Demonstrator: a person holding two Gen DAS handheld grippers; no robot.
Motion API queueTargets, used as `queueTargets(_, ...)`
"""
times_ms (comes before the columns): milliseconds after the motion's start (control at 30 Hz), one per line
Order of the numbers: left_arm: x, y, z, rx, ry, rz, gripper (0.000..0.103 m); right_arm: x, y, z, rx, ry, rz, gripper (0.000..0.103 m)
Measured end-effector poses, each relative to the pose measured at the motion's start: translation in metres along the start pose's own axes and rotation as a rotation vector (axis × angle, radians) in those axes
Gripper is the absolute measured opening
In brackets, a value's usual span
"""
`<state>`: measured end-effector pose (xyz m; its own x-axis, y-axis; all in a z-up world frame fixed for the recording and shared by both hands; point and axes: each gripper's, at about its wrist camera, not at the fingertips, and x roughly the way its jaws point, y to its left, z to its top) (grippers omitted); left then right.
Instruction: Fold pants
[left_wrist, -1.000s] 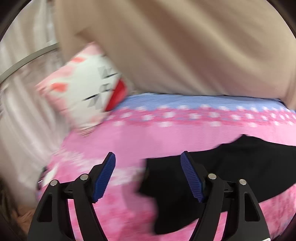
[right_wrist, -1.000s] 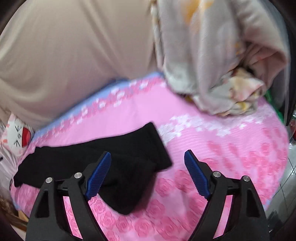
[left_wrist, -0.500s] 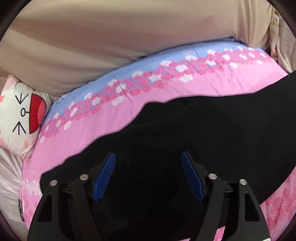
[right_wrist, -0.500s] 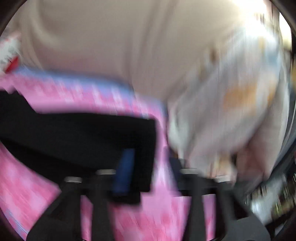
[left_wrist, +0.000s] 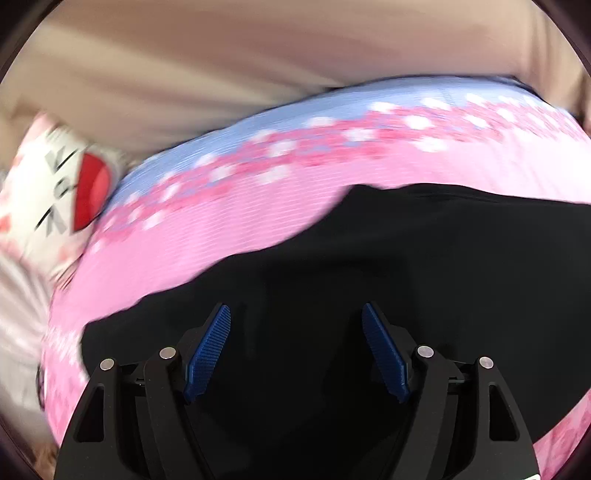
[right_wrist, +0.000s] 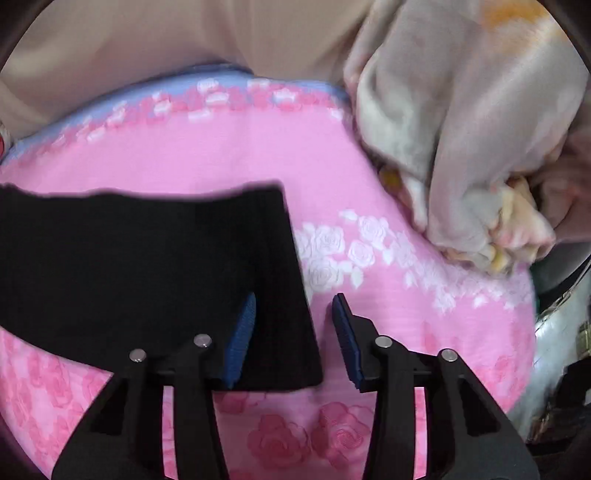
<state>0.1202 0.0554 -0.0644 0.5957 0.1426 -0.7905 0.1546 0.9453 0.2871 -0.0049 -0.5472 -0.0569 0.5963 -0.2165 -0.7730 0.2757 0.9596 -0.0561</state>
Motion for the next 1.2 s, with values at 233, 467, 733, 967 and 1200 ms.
queueTargets(233,-0.005,0.144,-0.042,-0.264,0.024,0.222,0.075,-0.076,0.121,0.056,-0.079,-0.222,0.204,0.066)
queueTargets(467,0.005,0.265,-0.107,-0.557,0.085,0.2,0.076,-0.061,0.355,0.076,-0.435,-0.148,0.54,0.066)
queueTargets(733,0.069,0.267,-0.103,-0.444,0.211,-0.006,0.078,-0.05,0.552,0.045,-0.69,-0.045,0.766,0.066)
queueTargets(967,0.095,0.279,-0.047,-0.3,0.224,-0.095,0.0,-0.045,0.575,0.021,-0.711,0.007,0.716,0.066)
queueTargets(1200,0.097,0.326,0.038,-0.263,0.081,0.088,0.011,-0.031,0.551,0.033,-0.582,0.049,0.662,0.066)
